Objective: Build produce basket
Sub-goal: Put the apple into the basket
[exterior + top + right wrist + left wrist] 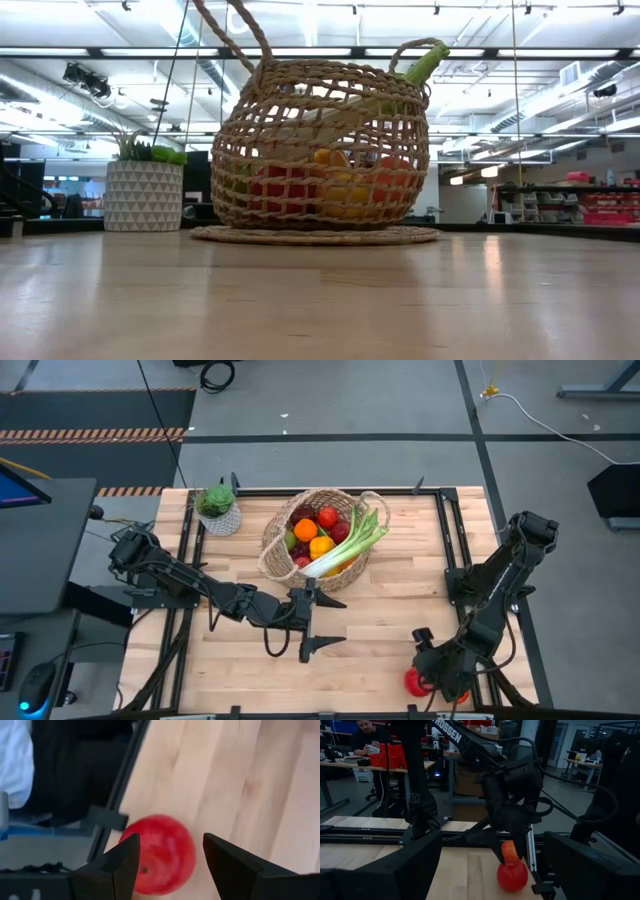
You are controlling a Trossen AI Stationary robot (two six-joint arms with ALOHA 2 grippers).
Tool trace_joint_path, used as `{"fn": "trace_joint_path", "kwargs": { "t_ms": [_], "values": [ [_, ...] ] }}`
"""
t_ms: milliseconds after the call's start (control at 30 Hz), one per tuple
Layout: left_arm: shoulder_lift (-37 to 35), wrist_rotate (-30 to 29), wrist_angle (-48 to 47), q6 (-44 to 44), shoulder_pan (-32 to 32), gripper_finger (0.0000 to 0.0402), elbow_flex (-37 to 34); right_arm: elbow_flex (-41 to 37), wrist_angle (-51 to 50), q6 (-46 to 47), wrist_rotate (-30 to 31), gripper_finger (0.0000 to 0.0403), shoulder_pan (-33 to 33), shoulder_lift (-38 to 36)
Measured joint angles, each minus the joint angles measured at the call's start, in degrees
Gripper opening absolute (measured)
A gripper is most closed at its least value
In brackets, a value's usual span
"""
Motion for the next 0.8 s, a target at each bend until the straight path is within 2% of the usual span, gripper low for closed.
{"fn": "trace_joint_path", "kwargs": {
  "t_ms": [600, 800],
  "values": [
    [0.0, 0.0, 0.0, 0.0, 0.0, 0.0354, 0.0, 0.0, -2.4, 5.2, -1.5, 0.0224, 2.2, 0.0],
    [0.0, 0.0, 0.0, 0.0, 0.0, 0.0354, 0.0, 0.0, -2.3, 9.2, -7.4, 0.0224, 2.3, 0.0]
  ]
}}
